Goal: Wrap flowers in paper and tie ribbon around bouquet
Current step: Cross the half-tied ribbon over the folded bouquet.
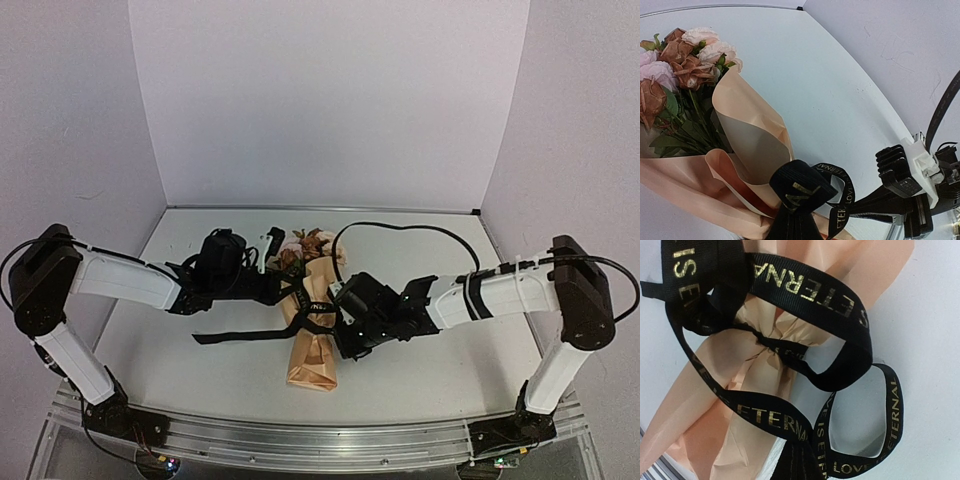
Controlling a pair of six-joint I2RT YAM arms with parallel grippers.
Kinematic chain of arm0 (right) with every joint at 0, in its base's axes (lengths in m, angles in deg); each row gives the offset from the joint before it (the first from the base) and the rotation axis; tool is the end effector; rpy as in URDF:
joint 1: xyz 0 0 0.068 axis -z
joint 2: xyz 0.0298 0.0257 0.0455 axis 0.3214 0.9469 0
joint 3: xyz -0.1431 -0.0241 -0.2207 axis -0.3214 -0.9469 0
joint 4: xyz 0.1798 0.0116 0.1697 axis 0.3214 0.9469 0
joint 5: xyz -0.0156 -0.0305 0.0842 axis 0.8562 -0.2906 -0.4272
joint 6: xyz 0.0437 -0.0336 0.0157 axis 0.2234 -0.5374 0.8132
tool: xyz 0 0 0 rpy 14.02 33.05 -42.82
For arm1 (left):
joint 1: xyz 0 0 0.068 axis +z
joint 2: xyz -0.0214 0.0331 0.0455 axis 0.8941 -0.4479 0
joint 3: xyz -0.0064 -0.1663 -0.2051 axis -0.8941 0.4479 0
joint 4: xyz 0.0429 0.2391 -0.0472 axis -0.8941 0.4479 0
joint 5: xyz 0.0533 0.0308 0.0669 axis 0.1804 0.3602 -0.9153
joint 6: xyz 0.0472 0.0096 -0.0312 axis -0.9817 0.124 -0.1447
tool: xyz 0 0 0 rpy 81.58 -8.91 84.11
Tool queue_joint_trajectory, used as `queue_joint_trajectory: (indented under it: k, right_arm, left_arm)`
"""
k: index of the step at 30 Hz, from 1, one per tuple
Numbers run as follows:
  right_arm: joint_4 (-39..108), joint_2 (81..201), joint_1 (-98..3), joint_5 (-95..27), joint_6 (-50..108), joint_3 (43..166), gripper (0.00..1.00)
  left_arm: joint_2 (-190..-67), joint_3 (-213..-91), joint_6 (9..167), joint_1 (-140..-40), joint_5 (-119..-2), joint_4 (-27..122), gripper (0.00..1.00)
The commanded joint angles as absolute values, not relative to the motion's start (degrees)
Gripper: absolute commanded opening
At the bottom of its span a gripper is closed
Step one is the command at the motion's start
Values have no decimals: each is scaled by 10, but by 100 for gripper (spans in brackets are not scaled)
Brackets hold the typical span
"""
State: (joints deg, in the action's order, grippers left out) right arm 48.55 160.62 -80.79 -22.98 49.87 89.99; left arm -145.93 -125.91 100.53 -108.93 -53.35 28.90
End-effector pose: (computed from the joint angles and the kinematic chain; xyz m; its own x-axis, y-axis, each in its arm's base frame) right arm 0.1656 0.3074 0.1701 -0.7396 -0.4089 -0.5346 -0.5935 0.7707 0.2317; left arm 0.2275 -0.2472 0.1961 -0.6193 0.0749 -0.7816 0.6642 0.5809 -0.4706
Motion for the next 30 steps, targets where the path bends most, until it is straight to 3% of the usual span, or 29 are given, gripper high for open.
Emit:
queue_joint_trajectory:
  k: [1, 8, 14, 30]
  right_arm:
    - [526, 1547, -809, -215, 512, 942, 0]
    - [631, 1612, -806, -301, 548, 1064, 0]
    - [627, 1676, -790, -344, 635, 1094, 0]
    - [473, 1693, -773, -296, 818, 1012, 0]
  left_arm:
    - [-1429, -1268, 997, -1085, -531, 276, 0]
    - [-1421, -1258, 989, -1085, -511, 257, 0]
    - [-1410, -1248, 987, -1085, -500, 257, 0]
    - [-1335, -1181, 987, -1093, -398, 267, 0]
